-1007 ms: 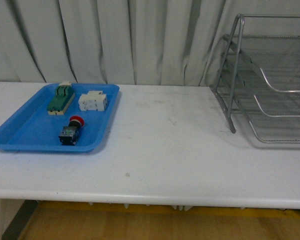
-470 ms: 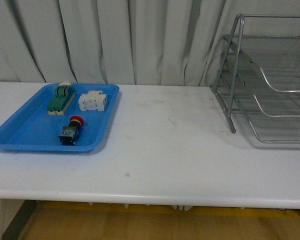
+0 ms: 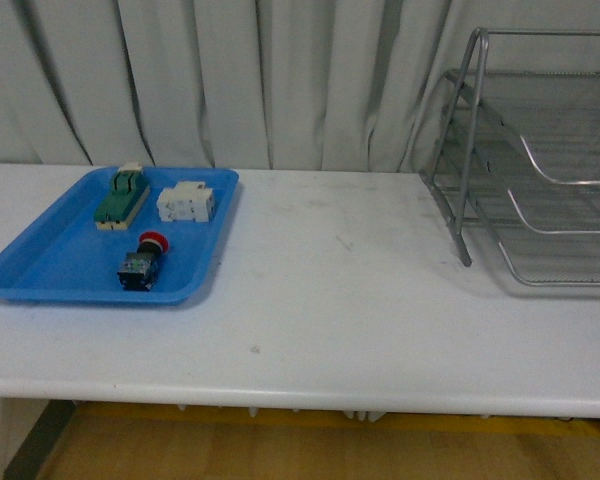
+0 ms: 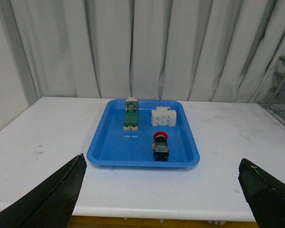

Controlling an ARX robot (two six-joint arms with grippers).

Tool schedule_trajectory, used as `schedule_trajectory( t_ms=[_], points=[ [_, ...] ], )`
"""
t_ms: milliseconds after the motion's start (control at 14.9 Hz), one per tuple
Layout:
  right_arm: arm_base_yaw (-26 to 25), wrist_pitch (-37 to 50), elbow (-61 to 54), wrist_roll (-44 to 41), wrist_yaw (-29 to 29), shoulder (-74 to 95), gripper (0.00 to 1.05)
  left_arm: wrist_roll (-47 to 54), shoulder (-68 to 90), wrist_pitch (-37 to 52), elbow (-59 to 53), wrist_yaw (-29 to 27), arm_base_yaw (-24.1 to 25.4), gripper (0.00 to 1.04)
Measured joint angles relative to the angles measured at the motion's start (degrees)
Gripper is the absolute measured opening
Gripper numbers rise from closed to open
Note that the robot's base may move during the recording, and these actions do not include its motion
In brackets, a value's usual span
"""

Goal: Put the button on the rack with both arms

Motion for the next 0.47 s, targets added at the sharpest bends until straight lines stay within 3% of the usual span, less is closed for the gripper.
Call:
schedule_trajectory(
  t_ms=[336, 403, 470],
  points=[
    [0.00, 0.00, 0.00, 0.00, 0.00, 0.00, 0.37, 0.00, 0.00, 0.00, 0.00, 0.00, 0.00, 0.98],
    [0.00, 0.00, 0.00, -0.17, 0.00, 0.00, 0.39, 0.00, 0.00, 0.00, 0.00, 0.00, 0.00, 0.98],
    [0.00, 0.00, 0.00, -0.17, 0.00, 0.00, 0.50, 0.00, 0.00, 0.00, 0.00, 0.00, 0.00, 0.98]
  ],
)
